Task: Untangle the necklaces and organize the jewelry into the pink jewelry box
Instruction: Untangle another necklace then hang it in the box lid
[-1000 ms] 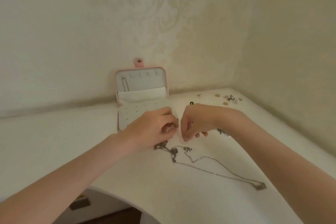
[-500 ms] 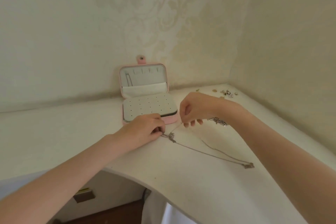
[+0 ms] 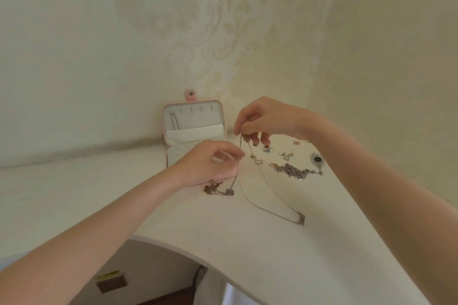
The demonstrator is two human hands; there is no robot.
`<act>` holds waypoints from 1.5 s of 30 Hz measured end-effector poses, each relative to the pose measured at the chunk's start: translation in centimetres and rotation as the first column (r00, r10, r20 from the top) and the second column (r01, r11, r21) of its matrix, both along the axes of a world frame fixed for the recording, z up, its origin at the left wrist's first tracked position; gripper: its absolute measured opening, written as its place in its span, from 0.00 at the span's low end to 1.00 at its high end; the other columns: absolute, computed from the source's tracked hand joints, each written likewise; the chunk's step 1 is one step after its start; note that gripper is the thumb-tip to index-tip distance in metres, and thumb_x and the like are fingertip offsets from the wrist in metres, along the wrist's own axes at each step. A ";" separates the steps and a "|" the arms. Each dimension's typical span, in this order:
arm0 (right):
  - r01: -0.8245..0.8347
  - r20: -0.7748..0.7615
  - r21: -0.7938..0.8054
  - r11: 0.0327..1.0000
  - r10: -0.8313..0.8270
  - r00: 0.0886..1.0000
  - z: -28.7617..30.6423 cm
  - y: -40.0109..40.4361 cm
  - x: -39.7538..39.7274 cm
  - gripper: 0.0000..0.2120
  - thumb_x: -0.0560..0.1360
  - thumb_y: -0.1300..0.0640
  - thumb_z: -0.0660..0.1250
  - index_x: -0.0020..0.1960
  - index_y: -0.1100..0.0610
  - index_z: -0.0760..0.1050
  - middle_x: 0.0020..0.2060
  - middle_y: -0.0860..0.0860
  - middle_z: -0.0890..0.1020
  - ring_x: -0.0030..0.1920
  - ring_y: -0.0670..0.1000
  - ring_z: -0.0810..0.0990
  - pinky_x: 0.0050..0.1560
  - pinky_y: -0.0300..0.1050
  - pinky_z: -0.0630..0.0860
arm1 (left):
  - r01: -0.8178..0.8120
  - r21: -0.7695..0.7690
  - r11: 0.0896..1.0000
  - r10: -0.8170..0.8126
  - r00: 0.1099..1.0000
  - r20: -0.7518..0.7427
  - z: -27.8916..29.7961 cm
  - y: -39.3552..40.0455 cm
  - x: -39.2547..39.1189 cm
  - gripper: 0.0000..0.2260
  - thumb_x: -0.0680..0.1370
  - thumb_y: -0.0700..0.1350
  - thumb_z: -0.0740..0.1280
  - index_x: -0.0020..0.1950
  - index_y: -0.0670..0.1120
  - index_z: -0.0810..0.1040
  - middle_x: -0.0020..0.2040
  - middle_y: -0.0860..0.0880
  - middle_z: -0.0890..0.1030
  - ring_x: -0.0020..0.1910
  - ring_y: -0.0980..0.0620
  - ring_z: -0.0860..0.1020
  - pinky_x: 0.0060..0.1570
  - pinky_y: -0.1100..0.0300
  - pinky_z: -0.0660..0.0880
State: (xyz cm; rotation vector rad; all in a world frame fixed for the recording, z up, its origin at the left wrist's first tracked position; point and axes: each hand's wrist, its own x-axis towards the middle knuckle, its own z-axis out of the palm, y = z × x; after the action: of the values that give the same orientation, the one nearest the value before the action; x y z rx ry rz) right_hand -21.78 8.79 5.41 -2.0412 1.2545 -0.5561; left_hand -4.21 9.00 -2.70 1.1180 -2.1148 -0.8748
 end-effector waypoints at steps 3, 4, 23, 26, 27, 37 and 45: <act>0.024 0.057 -0.021 0.999 -0.023 0.998 0.6 0.0 0.1 0.06 0.74 0.67 0.62 0.47 0.65 0.78 0.31 0.53 0.76 0.32 0.49 0.73 0.28 0.38 0.70 | 0.124 0.215 0.969 -0.098 0.987 -0.131 1.2 0.8 -1.4 0.09 0.77 0.36 0.64 0.44 0.48 0.82 0.44 0.53 0.83 0.46 0.50 0.78 0.55 0.52 0.73; 0.038 0.089 -0.025 0.999 -0.036 0.995 0.7 0.0 0.0 0.06 0.74 0.67 0.63 0.46 0.65 0.78 0.31 0.53 0.76 0.32 0.49 0.73 0.29 0.38 0.70 | 0.133 0.239 0.962 -0.106 0.987 -0.122 1.1 0.9 -1.6 0.09 0.78 0.37 0.64 0.43 0.46 0.82 0.42 0.51 0.83 0.45 0.51 0.78 0.57 0.49 0.73; 0.284 0.357 0.122 0.951 -0.310 0.881 0.0 -0.9 -2.7 0.05 0.76 0.65 0.63 0.44 0.61 0.78 0.32 0.53 0.76 0.27 0.47 0.75 0.26 0.35 0.70 | 0.053 -0.008 0.999 -0.048 0.941 0.334 -2.9 -0.1 -0.6 0.07 0.74 0.39 0.68 0.51 0.47 0.81 0.46 0.52 0.81 0.44 0.59 0.78 0.49 0.69 0.73; 0.307 0.316 0.094 0.947 -0.320 0.893 -0.5 -1.2 -2.7 0.05 0.76 0.65 0.63 0.44 0.62 0.77 0.33 0.53 0.76 0.28 0.48 0.75 0.26 0.36 0.70 | 0.112 -0.142 0.983 -0.024 0.862 0.507 -3.8 -0.2 -0.2 0.06 0.74 0.39 0.67 0.50 0.45 0.81 0.45 0.55 0.76 0.41 0.61 0.75 0.46 0.68 0.72; 0.312 0.276 0.079 0.947 -0.321 0.906 -0.7 -1.2 -2.6 0.05 0.76 0.66 0.63 0.45 0.62 0.77 0.32 0.53 0.76 0.29 0.48 0.75 0.26 0.35 0.70 | 0.117 -0.174 0.978 -0.005 0.843 0.538 -3.9 -0.3 0.0 0.07 0.74 0.39 0.66 0.50 0.45 0.80 0.45 0.55 0.75 0.40 0.62 0.74 0.46 0.68 0.71; 0.222 -0.321 -0.104 0.969 -0.244 0.915 -4.5 -2.0 -0.8 0.08 0.75 0.67 0.60 0.48 0.64 0.78 0.31 0.53 0.77 0.22 0.43 0.75 0.21 0.31 0.68 | 0.055 -0.331 0.942 0.125 0.858 0.498 -4.8 0.1 2.4 0.12 0.76 0.37 0.63 0.57 0.45 0.78 0.51 0.51 0.76 0.47 0.52 0.78 0.50 0.58 0.73; 0.146 -0.675 0.044 0.988 -0.078 0.733 -8.3 -1.4 0.2 0.11 0.73 0.68 0.61 0.53 0.64 0.78 0.34 0.56 0.78 0.27 0.50 0.74 0.28 0.38 0.71 | 0.013 -0.257 0.966 0.111 0.879 0.464 -4.5 0.2 2.7 0.10 0.72 0.34 0.63 0.50 0.45 0.75 0.43 0.56 0.74 0.38 0.61 0.74 0.43 0.66 0.71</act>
State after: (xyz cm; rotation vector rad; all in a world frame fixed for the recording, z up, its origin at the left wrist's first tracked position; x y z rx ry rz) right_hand -21.55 7.36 -2.87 -2.1669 1.7827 0.2453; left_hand -1.50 9.21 -7.21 1.3408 -2.4882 -0.3000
